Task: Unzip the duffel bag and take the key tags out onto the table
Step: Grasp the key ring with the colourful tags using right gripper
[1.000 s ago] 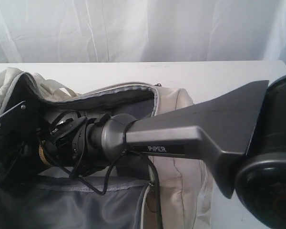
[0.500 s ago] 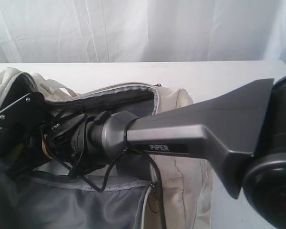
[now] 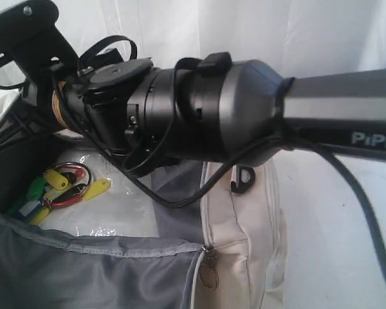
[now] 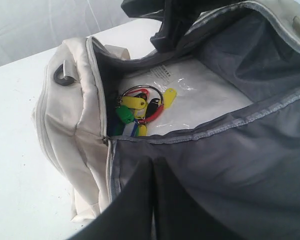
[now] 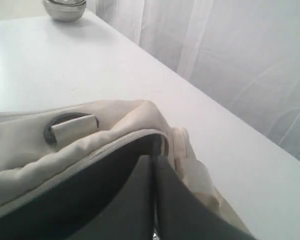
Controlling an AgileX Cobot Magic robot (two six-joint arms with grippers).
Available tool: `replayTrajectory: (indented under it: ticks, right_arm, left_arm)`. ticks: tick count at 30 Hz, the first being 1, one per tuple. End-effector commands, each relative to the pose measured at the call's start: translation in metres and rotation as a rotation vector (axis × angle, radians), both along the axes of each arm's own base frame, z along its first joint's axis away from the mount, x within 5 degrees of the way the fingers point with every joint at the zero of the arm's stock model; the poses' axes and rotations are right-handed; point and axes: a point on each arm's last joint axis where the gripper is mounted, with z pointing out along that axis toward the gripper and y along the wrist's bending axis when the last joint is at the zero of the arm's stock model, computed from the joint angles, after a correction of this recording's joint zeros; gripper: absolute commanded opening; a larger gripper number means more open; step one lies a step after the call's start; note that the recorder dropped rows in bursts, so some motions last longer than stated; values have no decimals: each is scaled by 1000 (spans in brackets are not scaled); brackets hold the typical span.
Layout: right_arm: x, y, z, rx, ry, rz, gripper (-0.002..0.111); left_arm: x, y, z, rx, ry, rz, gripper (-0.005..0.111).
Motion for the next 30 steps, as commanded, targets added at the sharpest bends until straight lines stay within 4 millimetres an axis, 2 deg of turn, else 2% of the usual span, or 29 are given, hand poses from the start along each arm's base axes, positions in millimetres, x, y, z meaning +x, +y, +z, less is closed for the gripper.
replayTrajectory:
  ticks: [1, 4, 8, 13, 16, 23, 26, 30]
  right_arm:
    - [5, -2, -13, -13, 64, -40, 2]
    - [8, 8, -63, -69, 219, -64, 20]
    - [11, 15, -110, -164, 262, -73, 39]
    - [12, 18, -129, -211, 263, -70, 59]
    - [13, 19, -138, -246, 237, -62, 66]
    - [15, 20, -159, -293, 240, -70, 65]
    - [15, 21, -168, -310, 250, -65, 51]
    - [14, 21, -169, -309, 255, -55, 20]
  left_arm:
    - [-1, 0, -2, 0, 2, 2, 0]
    - [-1, 0, -2, -2, 3, 2, 0]
    - [-1, 0, -2, -2, 3, 2, 0]
    - [-1, 0, -2, -2, 3, 2, 0]
    - [-1, 0, -2, -2, 3, 2, 0]
    - [-1, 0, -2, -2, 3, 2, 0]
    - [-1, 0, -2, -2, 3, 2, 0]
    - [-1, 0, -2, -1, 5, 2, 0]
